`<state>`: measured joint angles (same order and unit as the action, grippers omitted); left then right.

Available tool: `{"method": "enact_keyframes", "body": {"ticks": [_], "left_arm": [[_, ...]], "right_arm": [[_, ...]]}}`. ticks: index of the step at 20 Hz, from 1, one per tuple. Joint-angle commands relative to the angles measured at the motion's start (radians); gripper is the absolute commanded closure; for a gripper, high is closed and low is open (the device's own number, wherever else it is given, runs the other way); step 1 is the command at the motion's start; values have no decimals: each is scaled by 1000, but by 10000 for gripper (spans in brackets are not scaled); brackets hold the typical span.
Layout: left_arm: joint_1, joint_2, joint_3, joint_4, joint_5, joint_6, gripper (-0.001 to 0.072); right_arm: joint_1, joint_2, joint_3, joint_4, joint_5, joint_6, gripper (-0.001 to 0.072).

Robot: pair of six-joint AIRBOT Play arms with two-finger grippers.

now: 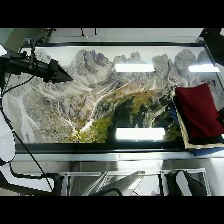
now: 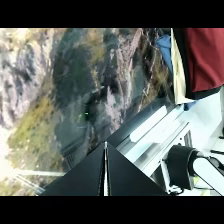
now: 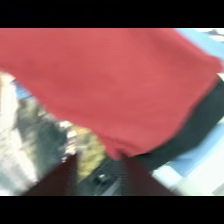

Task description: Fold the shirts.

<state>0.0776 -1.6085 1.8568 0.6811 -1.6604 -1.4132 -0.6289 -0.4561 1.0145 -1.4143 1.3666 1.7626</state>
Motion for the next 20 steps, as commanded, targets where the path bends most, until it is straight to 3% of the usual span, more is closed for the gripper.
{"method": "enact_keyframes", "body": {"ticks": [1, 4, 7, 13, 16, 20], "left_arm": [[-1, 26, 0, 0, 11, -5, 696], [-19, 127, -1, 78, 15, 30, 697], [-59, 294, -79, 208, 59, 33, 696], [-180, 687, -668, 218, 126, 55, 696], [-246, 871, -972, 218, 201, 51, 696], [-241, 1000, -1165, 214, 246, 34, 696]], "right_arm": [[1, 1, 2, 252, -9, -129, 692], [11, 3, 2, 468, -16, -193, 695], [100, 3, -24, 499, -16, -204, 695], [437, 3, -278, 503, -98, -193, 695], [614, 1, -365, 502, -217, -151, 695], [694, -2, -366, 496, -241, -155, 694]]}}
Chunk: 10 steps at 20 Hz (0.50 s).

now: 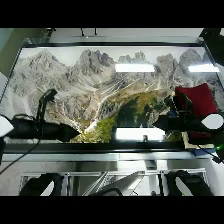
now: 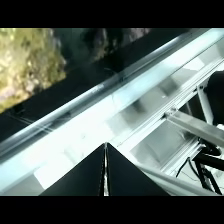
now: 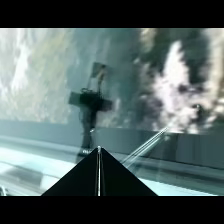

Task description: Fold the shirts.

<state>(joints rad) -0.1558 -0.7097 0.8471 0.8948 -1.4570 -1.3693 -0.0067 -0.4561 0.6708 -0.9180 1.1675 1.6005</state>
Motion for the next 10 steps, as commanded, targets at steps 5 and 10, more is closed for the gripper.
{"method": "enact_keyframes", "body": {"ticks": [5, 10], "left_arm": [[62, 185, -211, 1, 45, -10, 695], [112, 251, -211, 0, 43, -10, 695]], "right_arm": [[71, 1, -23, 0, -38, 7, 695], [71, 1, -23, 0, -38, 8, 695]]}}
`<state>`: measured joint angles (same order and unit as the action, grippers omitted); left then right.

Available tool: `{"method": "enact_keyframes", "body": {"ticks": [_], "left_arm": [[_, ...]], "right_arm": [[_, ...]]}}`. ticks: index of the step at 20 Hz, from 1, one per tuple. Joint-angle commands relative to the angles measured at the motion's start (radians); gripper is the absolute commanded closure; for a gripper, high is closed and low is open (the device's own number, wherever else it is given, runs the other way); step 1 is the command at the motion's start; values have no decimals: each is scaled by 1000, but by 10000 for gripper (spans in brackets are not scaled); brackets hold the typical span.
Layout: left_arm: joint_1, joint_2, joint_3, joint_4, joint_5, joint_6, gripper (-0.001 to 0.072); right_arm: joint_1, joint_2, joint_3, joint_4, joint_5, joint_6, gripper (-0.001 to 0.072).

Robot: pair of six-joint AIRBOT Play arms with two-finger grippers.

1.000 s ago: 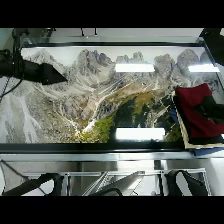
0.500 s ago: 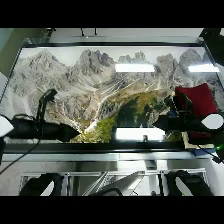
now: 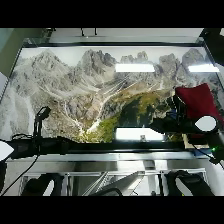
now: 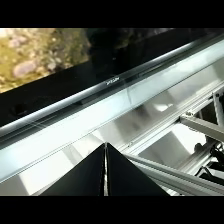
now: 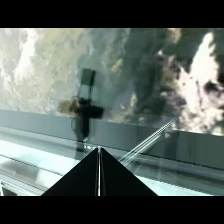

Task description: Fold the shirts.

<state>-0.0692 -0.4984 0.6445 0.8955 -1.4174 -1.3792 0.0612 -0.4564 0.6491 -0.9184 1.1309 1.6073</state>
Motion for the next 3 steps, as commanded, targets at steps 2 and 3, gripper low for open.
{"method": "enact_keyframes", "body": {"ticks": [2, 3], "left_arm": [[26, 64, -8, 1, 3, 0, 694], [26, 74, -8, 1, 3, 0, 695]], "right_arm": [[3, 1, -1, 0, -2, 1, 694], [3, 1, -1, 0, -2, 1, 694]]}}
